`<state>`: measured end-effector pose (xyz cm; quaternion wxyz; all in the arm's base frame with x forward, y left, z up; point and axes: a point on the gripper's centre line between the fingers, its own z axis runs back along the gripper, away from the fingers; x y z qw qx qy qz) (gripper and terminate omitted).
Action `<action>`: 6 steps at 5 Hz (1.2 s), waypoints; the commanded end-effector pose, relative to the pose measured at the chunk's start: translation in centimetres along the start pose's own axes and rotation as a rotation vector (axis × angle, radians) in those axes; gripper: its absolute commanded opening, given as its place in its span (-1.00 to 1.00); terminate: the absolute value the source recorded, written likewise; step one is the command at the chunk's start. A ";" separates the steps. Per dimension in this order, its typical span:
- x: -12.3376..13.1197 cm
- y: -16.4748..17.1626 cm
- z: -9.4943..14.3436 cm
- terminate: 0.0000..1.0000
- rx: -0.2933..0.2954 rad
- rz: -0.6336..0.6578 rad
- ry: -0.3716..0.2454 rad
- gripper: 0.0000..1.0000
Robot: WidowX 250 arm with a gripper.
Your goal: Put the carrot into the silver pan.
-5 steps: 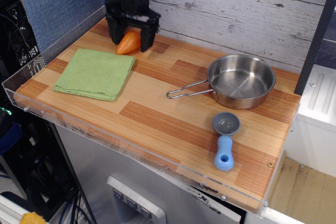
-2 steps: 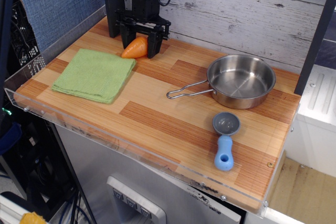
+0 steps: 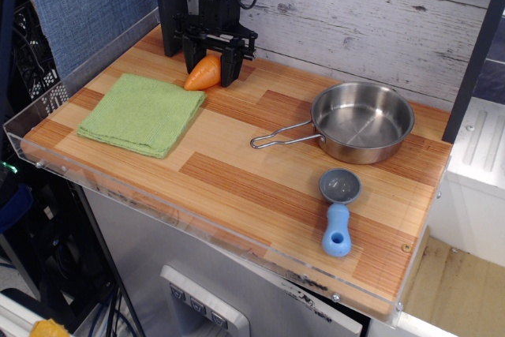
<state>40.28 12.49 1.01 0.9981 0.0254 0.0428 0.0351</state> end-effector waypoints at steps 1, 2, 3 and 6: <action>-1.0 -0.3 7.5 -1.00 0.018 0.077 -0.203 -1.00; -0.9 -4.2 10.5 -1.00 -0.010 0.027 -0.287 -1.00; -0.3 -9.0 12.1 -1.00 -0.068 -0.165 -0.342 -1.00; -3.3 -24.0 10.3 -1.00 -0.059 -0.540 -0.287 -1.00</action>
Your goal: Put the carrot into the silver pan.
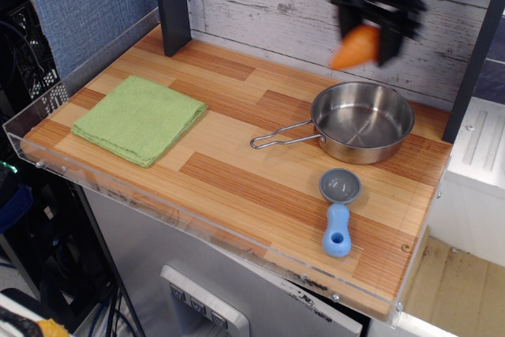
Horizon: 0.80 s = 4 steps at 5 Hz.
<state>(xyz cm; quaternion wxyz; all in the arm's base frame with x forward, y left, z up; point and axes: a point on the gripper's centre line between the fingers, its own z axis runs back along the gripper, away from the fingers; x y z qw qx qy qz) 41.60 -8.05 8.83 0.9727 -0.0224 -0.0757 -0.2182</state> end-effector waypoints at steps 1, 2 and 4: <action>-0.7 -4.7 0.8 -1.00 0.032 -0.005 -0.017 -1.00; -1.6 -3.0 0.4 -1.00 0.036 0.048 -0.006 -1.00; -3.2 0.3 -0.1 -1.00 0.054 0.143 0.023 -1.00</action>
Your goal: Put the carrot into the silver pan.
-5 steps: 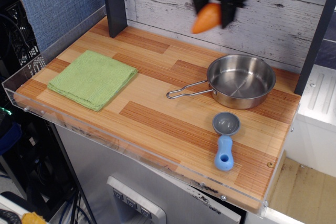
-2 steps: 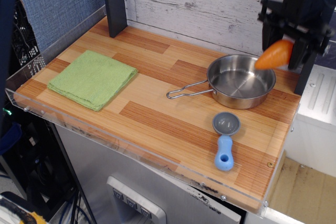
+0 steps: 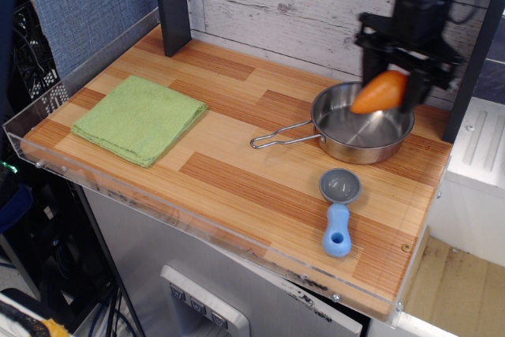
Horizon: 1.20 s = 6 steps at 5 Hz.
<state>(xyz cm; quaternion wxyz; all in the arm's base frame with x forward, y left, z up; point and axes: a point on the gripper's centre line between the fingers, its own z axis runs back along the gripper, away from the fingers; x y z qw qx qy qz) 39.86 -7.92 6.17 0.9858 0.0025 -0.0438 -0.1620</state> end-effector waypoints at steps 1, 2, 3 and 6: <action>-1.3 1.2 1.5 -1.00 0.000 0.031 -0.030 -1.00; -1.4 0.9 1.3 -1.00 -0.004 -0.008 -0.007 1.00; -1.4 0.8 1.4 -1.00 0.001 -0.001 -0.006 1.00; -3.0 0.7 5.7 -1.00 0.032 0.132 -0.069 1.00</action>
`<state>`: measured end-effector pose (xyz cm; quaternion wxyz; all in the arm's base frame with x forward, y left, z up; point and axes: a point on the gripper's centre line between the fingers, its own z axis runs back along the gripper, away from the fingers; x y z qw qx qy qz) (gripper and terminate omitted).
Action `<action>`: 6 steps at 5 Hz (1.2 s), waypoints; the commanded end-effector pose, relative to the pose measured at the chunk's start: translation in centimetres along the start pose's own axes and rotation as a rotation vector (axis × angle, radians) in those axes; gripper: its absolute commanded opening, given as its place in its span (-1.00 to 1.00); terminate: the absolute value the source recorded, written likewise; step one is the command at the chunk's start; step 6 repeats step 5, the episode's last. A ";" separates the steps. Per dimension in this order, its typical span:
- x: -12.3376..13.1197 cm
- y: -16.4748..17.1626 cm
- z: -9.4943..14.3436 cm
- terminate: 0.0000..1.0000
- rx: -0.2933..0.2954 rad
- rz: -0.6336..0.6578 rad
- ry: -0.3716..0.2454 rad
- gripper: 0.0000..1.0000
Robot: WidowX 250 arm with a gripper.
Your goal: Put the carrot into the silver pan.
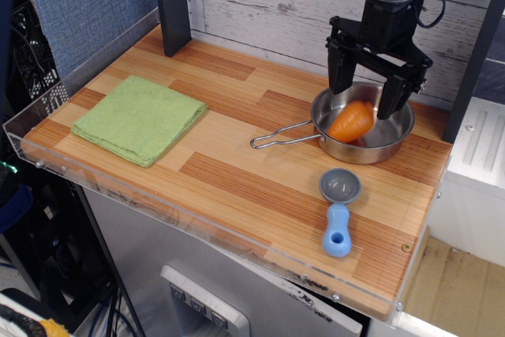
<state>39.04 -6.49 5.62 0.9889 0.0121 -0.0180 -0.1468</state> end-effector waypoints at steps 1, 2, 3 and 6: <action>-3.6 -0.1 8.7 -1.00 -0.018 0.186 -0.151 1.00; -5.1 0.4 10.6 -1.00 -0.045 0.238 -0.165 1.00; -5.5 0.8 10.7 -1.00 -0.055 0.252 -0.151 1.00; -5.6 1.0 10.8 1.00 -0.031 0.238 -0.131 1.00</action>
